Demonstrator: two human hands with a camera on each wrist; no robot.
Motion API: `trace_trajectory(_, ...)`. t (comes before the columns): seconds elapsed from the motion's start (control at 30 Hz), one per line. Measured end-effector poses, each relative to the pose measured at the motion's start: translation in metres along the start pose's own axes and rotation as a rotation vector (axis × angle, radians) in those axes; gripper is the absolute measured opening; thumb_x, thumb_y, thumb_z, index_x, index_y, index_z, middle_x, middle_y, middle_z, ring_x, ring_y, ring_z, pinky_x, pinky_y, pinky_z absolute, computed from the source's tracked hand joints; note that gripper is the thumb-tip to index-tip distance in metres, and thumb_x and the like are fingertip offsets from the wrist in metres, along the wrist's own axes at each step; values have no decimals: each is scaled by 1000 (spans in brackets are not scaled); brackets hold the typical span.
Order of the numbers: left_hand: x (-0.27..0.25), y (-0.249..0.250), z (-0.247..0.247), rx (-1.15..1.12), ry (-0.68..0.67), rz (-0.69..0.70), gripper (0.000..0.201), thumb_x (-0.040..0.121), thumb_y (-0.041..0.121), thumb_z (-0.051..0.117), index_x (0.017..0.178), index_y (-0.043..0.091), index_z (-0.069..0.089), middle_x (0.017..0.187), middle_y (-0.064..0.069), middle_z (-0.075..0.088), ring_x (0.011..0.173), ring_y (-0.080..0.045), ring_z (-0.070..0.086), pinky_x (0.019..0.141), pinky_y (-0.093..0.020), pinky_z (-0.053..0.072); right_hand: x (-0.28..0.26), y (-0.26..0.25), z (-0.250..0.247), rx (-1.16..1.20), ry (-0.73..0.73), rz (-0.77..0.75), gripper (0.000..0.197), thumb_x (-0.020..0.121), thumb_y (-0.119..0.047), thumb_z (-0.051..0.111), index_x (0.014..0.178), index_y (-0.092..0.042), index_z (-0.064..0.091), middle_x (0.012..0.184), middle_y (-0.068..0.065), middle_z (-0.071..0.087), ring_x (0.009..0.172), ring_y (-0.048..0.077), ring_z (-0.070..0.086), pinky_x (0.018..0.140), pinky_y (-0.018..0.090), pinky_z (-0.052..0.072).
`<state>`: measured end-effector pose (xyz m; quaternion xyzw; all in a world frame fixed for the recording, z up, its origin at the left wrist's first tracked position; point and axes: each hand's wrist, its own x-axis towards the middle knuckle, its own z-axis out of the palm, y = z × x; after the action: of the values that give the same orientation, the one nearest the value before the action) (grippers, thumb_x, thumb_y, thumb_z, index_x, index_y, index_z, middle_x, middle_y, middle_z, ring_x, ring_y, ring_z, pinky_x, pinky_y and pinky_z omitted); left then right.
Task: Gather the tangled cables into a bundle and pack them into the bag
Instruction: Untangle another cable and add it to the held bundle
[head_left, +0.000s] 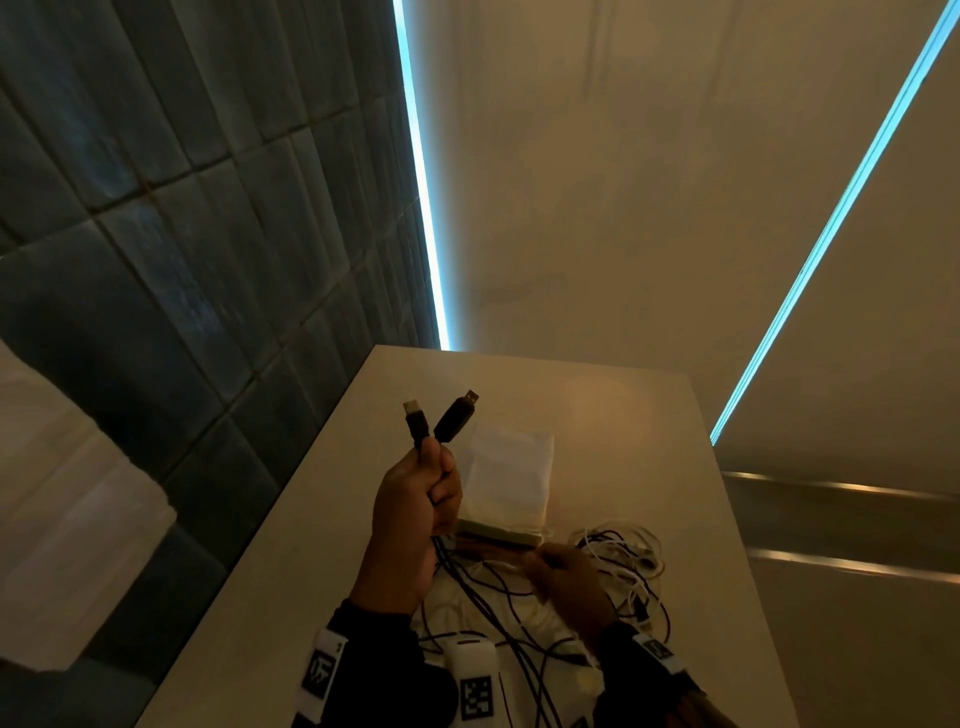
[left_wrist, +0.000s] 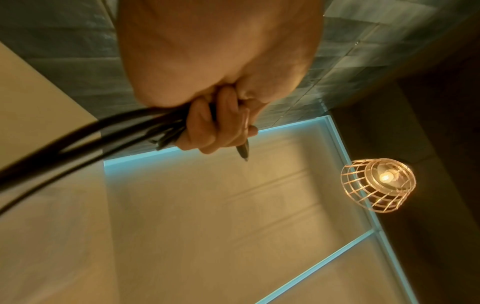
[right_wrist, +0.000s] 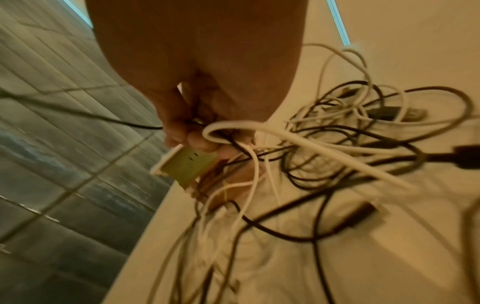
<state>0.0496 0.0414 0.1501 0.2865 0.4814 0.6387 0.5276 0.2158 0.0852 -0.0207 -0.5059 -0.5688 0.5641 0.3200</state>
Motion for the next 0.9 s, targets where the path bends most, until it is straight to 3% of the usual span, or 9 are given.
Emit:
trace_trajectory(0.13, 3, -14, 0, 116, 81, -60, 35, 104, 27, 33, 76, 11, 46, 55, -6, 53, 43, -13, 31, 38, -20, 24, 2, -63, -6, 165, 42, -136, 19, 86, -6, 63, 72, 6, 65, 55, 8, 56, 50, 15, 51, 51, 25, 45)
trace_trajectory(0.23, 6, -24, 3, 207, 126, -103, 36, 105, 28, 31, 77, 12, 45, 71, -13, 71, 49, -16, 44, 43, -25, 27, -2, -102, -8, 280, -21, -248, 15, 89, -5, 61, 81, 8, 66, 60, 12, 59, 49, 21, 47, 46, 26, 41)
trace_trajectory(0.43, 10, -19, 6, 123, 141, -99, 33, 104, 32, 32, 80, 17, 49, 85, -13, 75, 66, -21, 54, 54, -32, 32, -14, -119, -7, 391, -131, -300, 13, 89, 2, 58, 83, 11, 64, 58, 14, 54, 46, 16, 45, 46, 22, 40)
trace_trajectory(0.53, 7, -16, 11, -78, 48, -142, 35, 102, 34, 34, 77, 15, 49, 77, -14, 69, 69, -25, 54, 64, -36, 41, -19, -115, -4, 393, -236, -282, 18, 90, 2, 55, 75, 5, 65, 54, 3, 58, 46, 11, 50, 48, 18, 43)
trace_trajectory(0.6, 7, -15, 13, -269, 0, -129, 35, 102, 34, 35, 76, 13, 47, 60, -5, 48, 57, -20, 47, 61, -34, 45, -19, -109, -2, 340, -255, -276, 25, 93, -2, 53, 69, -2, 62, 52, -6, 59, 48, 6, 53, 51, 15, 43)
trace_trajectory(0.67, 8, -13, 12, -379, -30, -78, 35, 102, 32, 35, 74, 14, 46, 54, 3, 31, 44, -12, 32, 47, -26, 38, -17, -101, 0, 296, -260, -277, 31, 95, -2, 49, 65, -5, 57, 49, -10, 56, 47, -1, 49, 52, 10, 39)
trace_trajectory(0.73, 11, -12, 8, -395, -29, -31, 35, 102, 31, 34, 73, 15, 45, 51, 7, 26, 40, -7, 22, 41, -22, 25, -14, -89, 2, 267, -251, -273, 35, 96, 1, 48, 63, -10, 57, 48, -11, 54, 47, -5, 47, 52, 8, 37)
trace_trajectory(0.8, 10, -13, 5, -365, -7, -10, 35, 102, 30, 33, 72, 15, 45, 50, 7, 26, 40, -6, 20, 40, -22, 20, -11, -77, 3, 207, -240, -297, 39, 96, -7, 53, 62, -24, 64, 51, -12, 53, 50, -2, 44, 52, 10, 34)
trace_trajectory(0.9, 7, -13, 4, -325, 10, 8, 36, 103, 29, 33, 72, 15, 44, 50, 7, 27, 40, -6, 19, 38, -21, 19, -3, -55, 3, 122, -209, -308, 33, 93, -19, 56, 62, -28, 65, 56, -12, 51, 58, 7, 41, 56, 18, 33)
